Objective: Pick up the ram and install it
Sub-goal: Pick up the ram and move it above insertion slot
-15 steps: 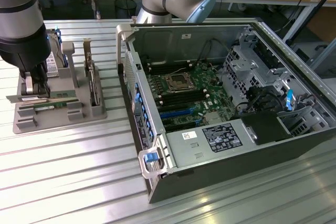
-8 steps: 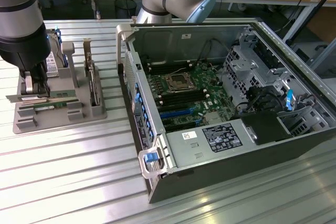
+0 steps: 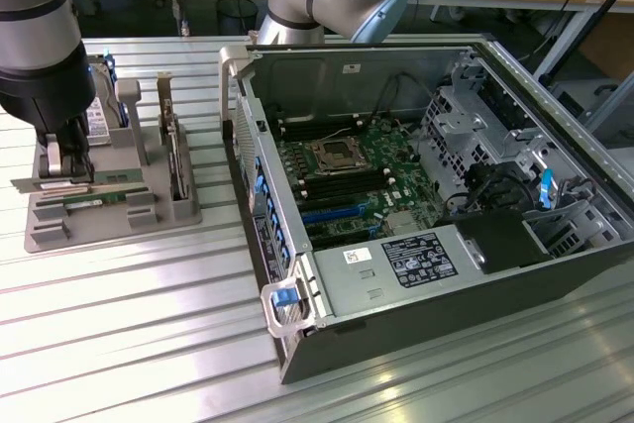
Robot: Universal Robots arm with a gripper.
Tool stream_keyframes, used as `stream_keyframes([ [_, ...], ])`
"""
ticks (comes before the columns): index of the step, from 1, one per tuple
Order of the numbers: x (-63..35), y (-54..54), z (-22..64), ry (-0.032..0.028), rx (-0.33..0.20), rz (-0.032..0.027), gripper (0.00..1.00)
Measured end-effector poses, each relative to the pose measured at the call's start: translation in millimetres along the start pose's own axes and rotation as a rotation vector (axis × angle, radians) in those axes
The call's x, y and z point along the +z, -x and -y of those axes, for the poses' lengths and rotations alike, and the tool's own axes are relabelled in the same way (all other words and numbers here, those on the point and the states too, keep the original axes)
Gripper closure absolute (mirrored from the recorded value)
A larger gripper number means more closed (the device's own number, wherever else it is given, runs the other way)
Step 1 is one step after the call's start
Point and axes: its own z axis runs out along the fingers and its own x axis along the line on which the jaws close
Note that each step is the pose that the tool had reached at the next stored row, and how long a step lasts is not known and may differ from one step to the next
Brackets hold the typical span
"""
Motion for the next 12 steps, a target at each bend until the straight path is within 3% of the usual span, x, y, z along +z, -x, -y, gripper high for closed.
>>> stream_keyframes([
  [12,-3.9,0.2,-0.1,0.0,0.0,0.001,0.87],
])
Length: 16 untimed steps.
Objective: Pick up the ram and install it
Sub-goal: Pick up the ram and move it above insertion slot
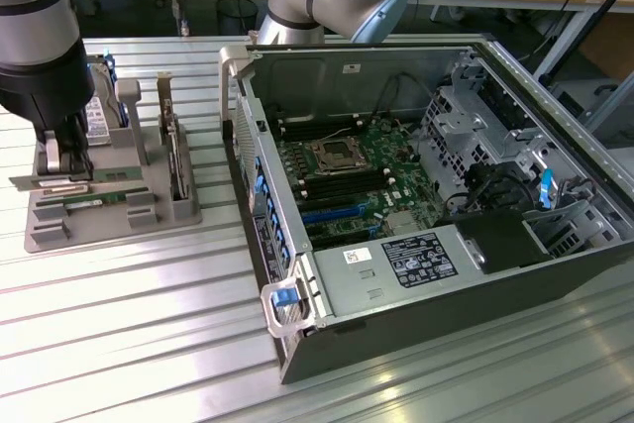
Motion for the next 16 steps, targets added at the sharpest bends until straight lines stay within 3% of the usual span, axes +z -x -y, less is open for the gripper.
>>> stream_keyframes([
  [16,-6.5,0.5,-0.3,0.0001,0.0,0.0034,0.87],
])
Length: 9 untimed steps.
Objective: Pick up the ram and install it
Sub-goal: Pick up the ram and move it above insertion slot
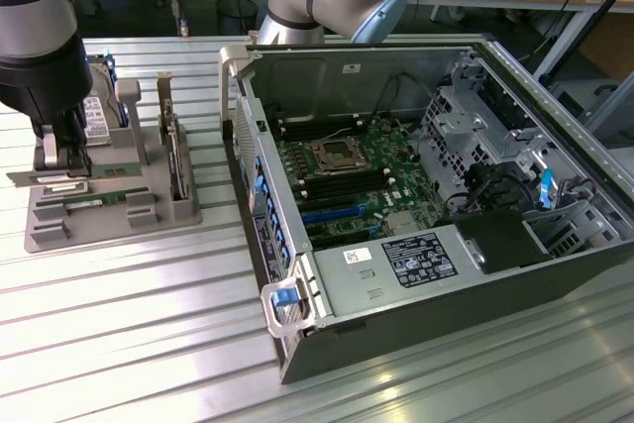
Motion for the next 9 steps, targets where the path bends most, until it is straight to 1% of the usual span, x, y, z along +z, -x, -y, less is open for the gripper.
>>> stream_keyframes([
  [9,-2.8,0.2,-0.1,0.0001,0.0,0.0023,0.87],
])
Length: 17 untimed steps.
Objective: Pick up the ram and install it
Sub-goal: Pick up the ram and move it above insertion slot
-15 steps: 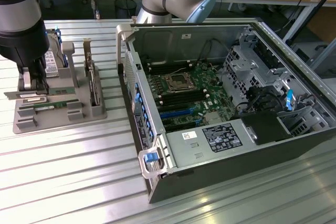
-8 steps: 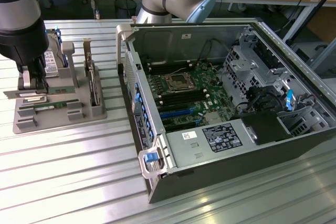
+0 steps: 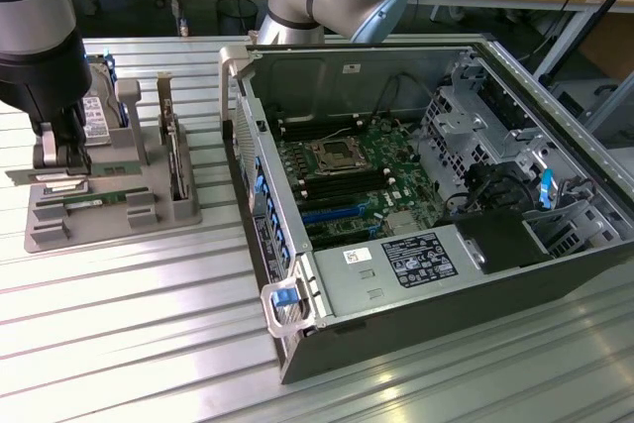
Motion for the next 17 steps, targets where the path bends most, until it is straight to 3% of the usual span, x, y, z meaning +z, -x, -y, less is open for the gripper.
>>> stream_keyframes([
  [17,-5.2,0.4,-0.2,0.0004,0.0,0.0082,0.87],
])
